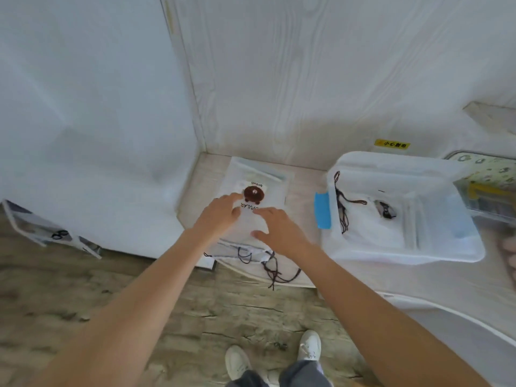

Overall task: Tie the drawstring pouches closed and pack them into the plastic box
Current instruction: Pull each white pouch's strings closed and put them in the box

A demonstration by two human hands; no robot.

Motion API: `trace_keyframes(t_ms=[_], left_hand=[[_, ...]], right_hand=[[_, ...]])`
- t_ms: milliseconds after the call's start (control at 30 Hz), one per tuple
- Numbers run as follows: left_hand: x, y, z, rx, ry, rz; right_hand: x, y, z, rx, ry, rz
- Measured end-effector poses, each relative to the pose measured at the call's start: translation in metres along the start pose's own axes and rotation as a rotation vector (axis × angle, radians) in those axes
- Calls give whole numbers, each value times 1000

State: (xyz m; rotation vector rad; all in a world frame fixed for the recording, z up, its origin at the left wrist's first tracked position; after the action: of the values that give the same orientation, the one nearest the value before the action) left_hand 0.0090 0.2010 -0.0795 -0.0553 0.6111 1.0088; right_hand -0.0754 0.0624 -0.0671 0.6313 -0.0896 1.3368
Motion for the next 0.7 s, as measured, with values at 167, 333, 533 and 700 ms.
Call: trace_keyframes(t_ms=[167, 333, 533, 700], left_hand=[[33, 20, -9, 262, 9, -8], [45, 23, -7, 208, -7, -88], [31, 18, 12, -284, 67, -144], [10, 14, 40, -584, 517, -22]], right_hand=[[-1, -5, -29, 166, 86, -78], [-7, -10, -21, -24, 14, -151], [-8, -11, -2, -353, -583, -267], [-5, -11, 12, -480, -1131, -350]])
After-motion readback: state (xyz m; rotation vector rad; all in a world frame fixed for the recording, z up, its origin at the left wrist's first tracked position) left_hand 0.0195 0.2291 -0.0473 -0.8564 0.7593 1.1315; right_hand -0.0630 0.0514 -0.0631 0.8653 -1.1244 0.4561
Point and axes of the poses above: each hand's wrist, its own y-axis away from the middle knuckle, its own z-axis out of the back of the hand, x = y × z, the point moved 1 cm from there along -y, towards the middle knuckle, and after that the axes turned 5 degrees about -z, right-handed, at the moved point
